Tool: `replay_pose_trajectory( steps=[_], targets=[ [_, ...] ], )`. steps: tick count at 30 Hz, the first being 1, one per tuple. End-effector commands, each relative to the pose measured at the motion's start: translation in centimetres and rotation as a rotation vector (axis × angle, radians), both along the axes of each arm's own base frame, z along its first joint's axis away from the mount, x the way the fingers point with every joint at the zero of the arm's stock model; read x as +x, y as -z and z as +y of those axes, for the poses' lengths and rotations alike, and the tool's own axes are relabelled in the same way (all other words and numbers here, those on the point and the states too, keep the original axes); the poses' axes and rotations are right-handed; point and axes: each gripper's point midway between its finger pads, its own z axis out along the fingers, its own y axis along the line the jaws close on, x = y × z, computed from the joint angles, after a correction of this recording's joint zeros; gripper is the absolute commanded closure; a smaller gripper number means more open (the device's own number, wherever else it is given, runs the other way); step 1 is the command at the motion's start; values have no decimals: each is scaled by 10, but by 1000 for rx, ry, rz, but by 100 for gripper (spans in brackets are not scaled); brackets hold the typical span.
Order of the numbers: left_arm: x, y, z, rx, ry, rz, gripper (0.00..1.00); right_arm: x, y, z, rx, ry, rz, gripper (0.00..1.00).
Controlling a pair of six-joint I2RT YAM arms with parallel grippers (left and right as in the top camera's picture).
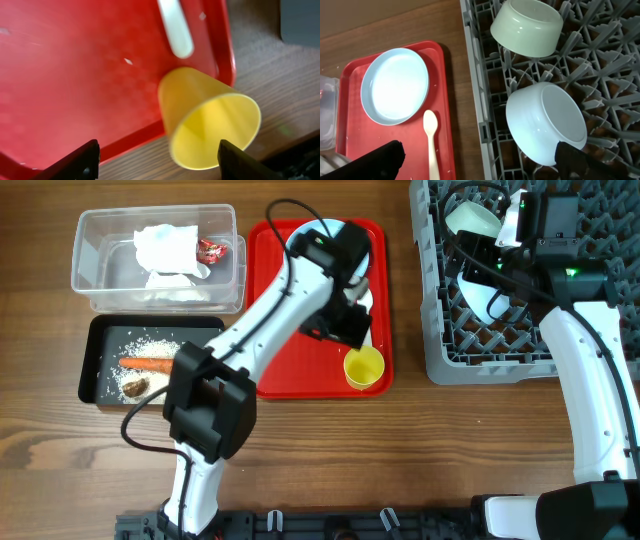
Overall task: Sort waste into correct bins and load items into the dishwasher rack
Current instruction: 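Grasp the yellow cup with the left gripper and lift it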
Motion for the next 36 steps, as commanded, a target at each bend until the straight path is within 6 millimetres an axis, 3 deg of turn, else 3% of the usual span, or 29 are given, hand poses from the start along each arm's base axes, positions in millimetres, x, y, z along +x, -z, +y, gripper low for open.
replay_pose_trajectory(
  steps=[1, 4, 7, 10, 13, 17, 20, 25, 26, 28, 29, 32, 36],
  targets=[
    [-15, 14, 6, 104, -42, -1, 26, 2, 5, 1, 9, 4, 14, 0],
    [-24, 34, 21, 180, -96, 24, 41, 2, 5, 0, 4, 9, 13, 0],
    [-18, 37, 29, 222, -116, -8, 60, 2, 5, 0, 3, 9, 13, 0],
    [-12, 36, 33, 214, -133, -16, 96, 2, 5, 0, 4, 9, 13, 0],
    [2, 20, 42, 190, -166, -53, 96, 2, 5, 0, 4, 10, 13, 0],
    [31, -36, 56, 34, -262, -170, 96, 3, 5, 0, 4, 10, 12, 0],
    [36, -54, 53, -96, -274, -156, 96, 3, 5, 0, 3, 9, 9, 0],
    [39, -52, 59, -75, -278, -168, 96, 3, 5, 0, 3, 9, 8, 0],
    [39, -52, 60, -66, -280, -173, 87, 3, 5, 0, 3, 9, 8, 0],
    [40, -51, 63, -54, -288, -178, 48, 3, 5, 0, -2, 2, 8, 0],
    [40, -49, 64, -46, -291, -178, 44, 3, 5, 0, -4, 1, 8, 0],
    [43, -33, 69, 3, -294, -168, 39, 3, 5, 0, -3, 1, 7, 0],
    [43, 0, 69, 49, -290, -100, 42, 3, 5, 0, -3, 1, 9, 0]
  ],
)
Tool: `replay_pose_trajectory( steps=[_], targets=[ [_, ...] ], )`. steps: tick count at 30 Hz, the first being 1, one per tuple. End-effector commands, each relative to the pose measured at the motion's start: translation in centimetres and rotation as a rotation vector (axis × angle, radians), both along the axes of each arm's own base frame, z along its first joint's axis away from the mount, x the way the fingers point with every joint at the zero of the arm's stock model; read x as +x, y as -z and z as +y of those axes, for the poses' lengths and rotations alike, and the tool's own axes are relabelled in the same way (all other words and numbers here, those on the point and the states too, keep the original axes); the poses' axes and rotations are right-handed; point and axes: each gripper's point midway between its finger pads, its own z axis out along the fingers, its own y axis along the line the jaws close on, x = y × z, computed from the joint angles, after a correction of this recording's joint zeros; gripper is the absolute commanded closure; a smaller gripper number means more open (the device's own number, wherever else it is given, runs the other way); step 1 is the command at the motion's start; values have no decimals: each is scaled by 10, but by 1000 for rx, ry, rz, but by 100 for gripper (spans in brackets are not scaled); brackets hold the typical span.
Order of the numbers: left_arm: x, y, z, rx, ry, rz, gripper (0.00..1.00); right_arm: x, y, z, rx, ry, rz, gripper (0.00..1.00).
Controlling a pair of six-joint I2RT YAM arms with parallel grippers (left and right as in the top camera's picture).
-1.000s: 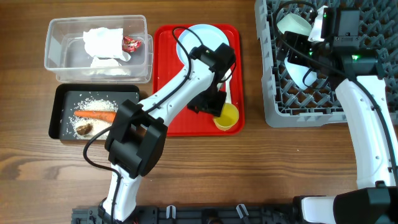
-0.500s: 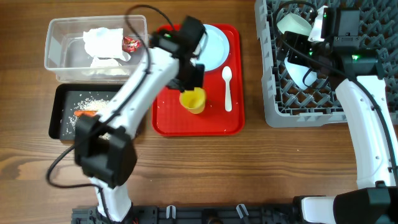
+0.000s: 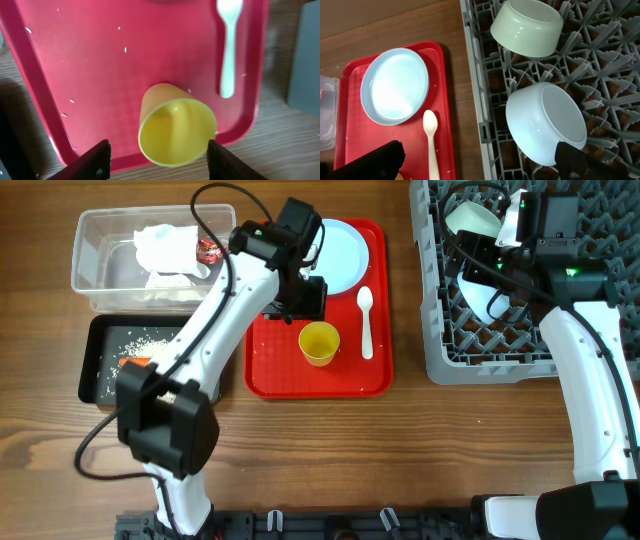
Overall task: Sort waste into correct bins and load items into the dishwasher rack
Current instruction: 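Grasp the yellow cup with the left gripper and lift it, then hand the yellow cup from the left gripper to the right gripper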
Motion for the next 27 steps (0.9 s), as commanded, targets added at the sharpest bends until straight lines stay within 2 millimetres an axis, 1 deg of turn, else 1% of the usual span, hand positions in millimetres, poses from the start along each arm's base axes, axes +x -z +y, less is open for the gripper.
replay_pose_trajectory(
  steps=[1, 4, 8, 11, 14, 15, 16, 19, 20, 22, 24, 25, 26, 27],
  targets=[
    [-2, 38, 3, 55, 5, 78, 44, 3, 5, 0, -2, 1, 10, 0],
    [-5, 53, 5, 77, 5, 117, 51, 3, 5, 0, -2, 1, 10, 0],
    [-14, 71, 9, 93, 6, 150, 54, 3, 5, 0, -2, 1, 8, 0],
    [-14, 85, 9, 88, 5, 141, 60, 3, 5, 0, -2, 1, 9, 0],
    [-16, 93, 10, 89, 2, 143, 75, 3, 5, 0, -2, 1, 9, 0],
    [-16, 94, 10, 88, 2, 142, 88, 3, 5, 0, -2, 1, 9, 0],
    [-16, 94, 10, 88, 0, 142, 96, 3, 5, 0, -2, 1, 9, 0],
    [-16, 93, 10, 82, -51, 150, 96, 3, 5, 0, -2, 1, 9, 0],
    [-14, 88, 9, 71, -52, 138, 96, 3, 5, 0, -2, 1, 9, 0],
    [-9, 66, 3, -1, -59, 111, 96, 3, 5, 0, -2, 1, 8, 0],
    [4, 17, -2, -198, -54, 53, 96, 4, 2, 8, 33, -27, -1, 0],
    [11, -5, -2, -296, -46, 17, 96, 6, 0, 17, 74, -62, -12, 0],
    [18, -25, 3, -377, -56, -21, 96, 7, -5, 30, 124, -120, -32, 0],
    [24, -39, 7, -433, -51, -52, 96, 8, -12, 42, 169, -180, -55, 0]
  ],
)
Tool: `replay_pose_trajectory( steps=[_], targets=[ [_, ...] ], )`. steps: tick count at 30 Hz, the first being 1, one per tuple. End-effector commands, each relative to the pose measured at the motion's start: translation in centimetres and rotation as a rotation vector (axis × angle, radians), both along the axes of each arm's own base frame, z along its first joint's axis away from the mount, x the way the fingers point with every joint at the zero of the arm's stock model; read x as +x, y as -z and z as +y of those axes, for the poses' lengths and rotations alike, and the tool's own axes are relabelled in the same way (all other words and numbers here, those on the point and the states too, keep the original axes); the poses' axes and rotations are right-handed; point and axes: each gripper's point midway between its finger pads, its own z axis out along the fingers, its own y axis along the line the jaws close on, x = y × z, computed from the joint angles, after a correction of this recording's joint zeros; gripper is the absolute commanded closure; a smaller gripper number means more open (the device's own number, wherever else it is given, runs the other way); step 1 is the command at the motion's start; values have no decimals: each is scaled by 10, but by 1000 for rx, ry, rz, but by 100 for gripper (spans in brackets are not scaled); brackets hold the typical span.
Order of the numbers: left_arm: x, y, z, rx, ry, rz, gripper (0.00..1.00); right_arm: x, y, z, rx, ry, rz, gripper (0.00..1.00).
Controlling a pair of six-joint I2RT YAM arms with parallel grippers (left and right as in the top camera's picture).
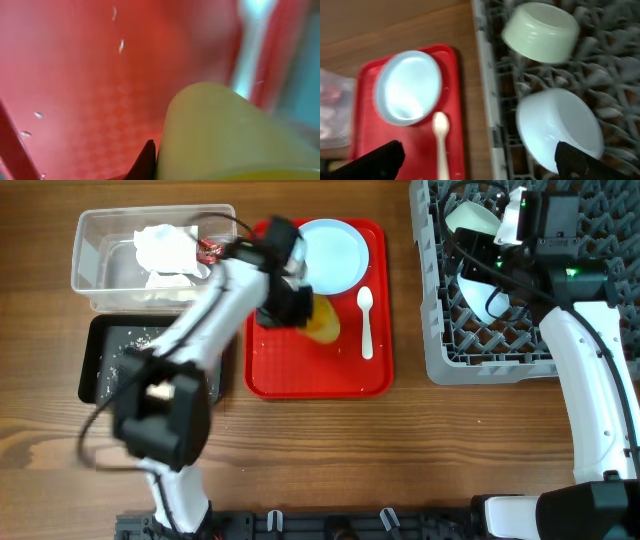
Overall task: Sort waste into correct bins and load items into the dishwasher rack
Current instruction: 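Hand the yellow cup from the left gripper to the right gripper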
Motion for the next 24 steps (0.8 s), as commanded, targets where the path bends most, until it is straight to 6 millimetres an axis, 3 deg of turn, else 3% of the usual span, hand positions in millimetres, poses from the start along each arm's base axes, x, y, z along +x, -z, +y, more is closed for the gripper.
replay_pose_trajectory(
  steps=[1, 6, 9, 11, 16, 24],
  targets=[
    [28, -104, 9, -375, 5, -194, 96, 5, -19, 54, 210, -252, -74, 0],
    [44, -171, 15, -799, 75, -291, 96, -11, -76, 117, 446, -658, -276, 0],
    [39, -200, 6, -952, 180, -342, 96, -33, -113, 149, 540, -913, -420, 0],
    [31, -227, 0, -1082, 299, -394, 96, -44, -122, 166, 555, -1003, -459, 0],
    [26, -237, -1, -1130, 354, -414, 96, -60, -129, 200, 553, -1115, -502, 0],
    [12, -243, -20, -1174, 426, -392, 96, -48, -98, 221, 592, -1161, -450, 0]
  ],
)
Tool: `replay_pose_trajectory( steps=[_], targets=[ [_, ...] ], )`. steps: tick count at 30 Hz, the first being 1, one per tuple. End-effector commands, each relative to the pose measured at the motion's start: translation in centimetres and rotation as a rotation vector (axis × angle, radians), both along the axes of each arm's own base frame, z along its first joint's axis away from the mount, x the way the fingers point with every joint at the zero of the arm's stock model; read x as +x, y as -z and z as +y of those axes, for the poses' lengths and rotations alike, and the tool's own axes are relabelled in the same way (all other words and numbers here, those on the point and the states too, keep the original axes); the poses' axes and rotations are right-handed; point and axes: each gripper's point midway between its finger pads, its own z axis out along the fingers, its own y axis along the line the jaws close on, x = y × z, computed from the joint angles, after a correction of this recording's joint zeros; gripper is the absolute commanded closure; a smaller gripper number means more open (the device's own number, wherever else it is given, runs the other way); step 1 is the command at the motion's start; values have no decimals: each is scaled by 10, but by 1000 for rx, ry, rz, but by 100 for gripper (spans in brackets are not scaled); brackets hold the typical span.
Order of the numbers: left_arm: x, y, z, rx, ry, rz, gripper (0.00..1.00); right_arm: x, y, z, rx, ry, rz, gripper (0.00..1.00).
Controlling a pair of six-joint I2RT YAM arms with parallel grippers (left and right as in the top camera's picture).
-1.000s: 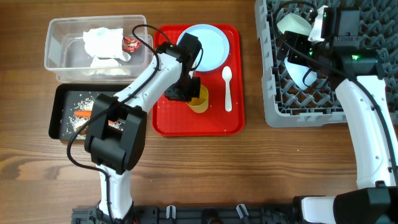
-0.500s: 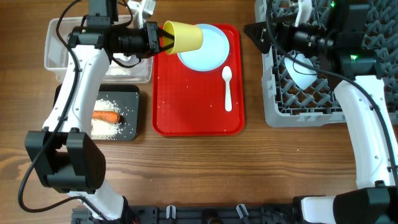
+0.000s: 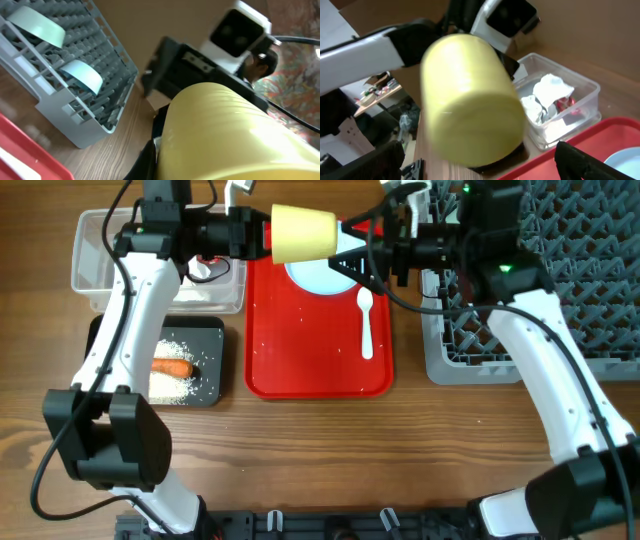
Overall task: Sort waste into correct bins and load items into the dishwasher rack
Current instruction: 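Hand the yellow cup from the left gripper to the right gripper, then place the yellow cup in the rack with the right gripper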
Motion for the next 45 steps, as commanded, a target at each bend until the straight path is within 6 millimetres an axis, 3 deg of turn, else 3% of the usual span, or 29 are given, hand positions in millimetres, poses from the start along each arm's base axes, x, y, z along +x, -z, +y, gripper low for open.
replay_pose_trajectory(
  steps=[1, 9, 13, 15, 19, 20, 22, 25, 29, 33, 38, 41, 45],
  targets=[
    [-12, -7, -15, -24, 64, -17, 96, -4, -1, 6, 32, -75, -35, 0],
    [-11, 1, -28, 24, 44, -22, 96, -15, -15, 8, 82, -157, -74, 9],
    [-9, 3, -28, 34, 34, -23, 96, -18, -15, 8, 87, -172, -70, 26],
    [-9, 3, -28, 34, 33, -23, 96, -18, -13, 8, 82, -174, -74, 41],
    [-9, 3, -28, 34, 33, -23, 96, -18, -12, 8, 81, -174, -71, 57],
    [-9, 3, -28, 34, 33, -23, 82, -18, -12, 8, 81, -174, -71, 61],
    [-9, 3, -28, 34, 33, -23, 64, -18, -12, 8, 81, -174, -71, 61],
    [-9, 3, -28, 33, 34, -23, 48, -17, -12, 7, 80, -170, -71, 62],
    [-9, 3, -28, 33, 34, -23, 43, -11, -6, -5, 69, -139, -50, 62],
    [-9, 3, -28, 34, 33, -23, 42, -1, 10, -34, 37, -71, -6, 62],
    [-6, 5, -28, 45, 20, -25, 41, 7, 8, -63, 58, -31, -1, 62],
    [9, 20, -25, 133, -77, -22, 34, 23, 19, -81, 23, 95, 110, 62],
    [42, 79, 4, 453, -356, 71, 23, 42, 62, -106, -178, 366, 260, 63]
  ],
)
